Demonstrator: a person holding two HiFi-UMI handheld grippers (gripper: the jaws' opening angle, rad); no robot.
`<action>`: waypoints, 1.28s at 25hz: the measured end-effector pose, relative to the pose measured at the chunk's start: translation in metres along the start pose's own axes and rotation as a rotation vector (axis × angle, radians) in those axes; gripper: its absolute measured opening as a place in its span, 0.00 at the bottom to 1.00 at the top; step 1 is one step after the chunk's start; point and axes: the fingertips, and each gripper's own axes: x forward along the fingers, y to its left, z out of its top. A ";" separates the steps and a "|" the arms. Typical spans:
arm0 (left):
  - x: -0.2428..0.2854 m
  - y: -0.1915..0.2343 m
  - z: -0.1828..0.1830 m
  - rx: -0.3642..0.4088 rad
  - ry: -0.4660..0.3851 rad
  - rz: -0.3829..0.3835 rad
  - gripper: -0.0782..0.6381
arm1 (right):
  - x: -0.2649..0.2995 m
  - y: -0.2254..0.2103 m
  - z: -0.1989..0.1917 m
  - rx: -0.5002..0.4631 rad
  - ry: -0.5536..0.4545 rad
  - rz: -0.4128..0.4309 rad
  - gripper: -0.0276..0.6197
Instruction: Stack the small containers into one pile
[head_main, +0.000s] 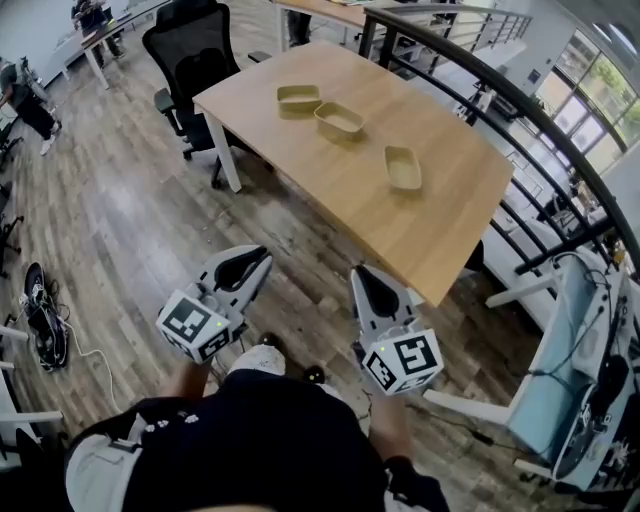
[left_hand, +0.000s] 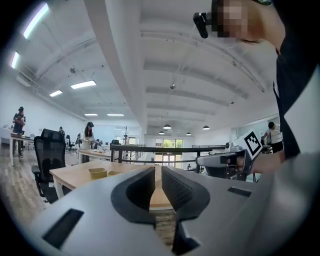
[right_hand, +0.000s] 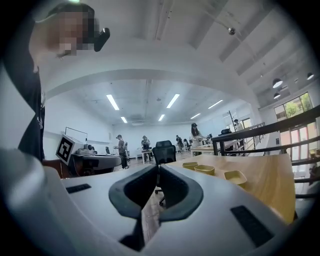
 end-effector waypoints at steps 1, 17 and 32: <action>-0.001 0.008 0.001 0.000 -0.003 -0.003 0.16 | 0.007 0.001 0.003 -0.001 -0.003 -0.005 0.08; 0.023 0.113 0.006 -0.026 0.013 -0.128 0.16 | 0.103 -0.006 0.020 -0.008 -0.007 -0.177 0.09; 0.100 0.117 0.000 -0.031 0.013 -0.355 0.19 | 0.086 -0.074 0.012 0.024 -0.008 -0.407 0.09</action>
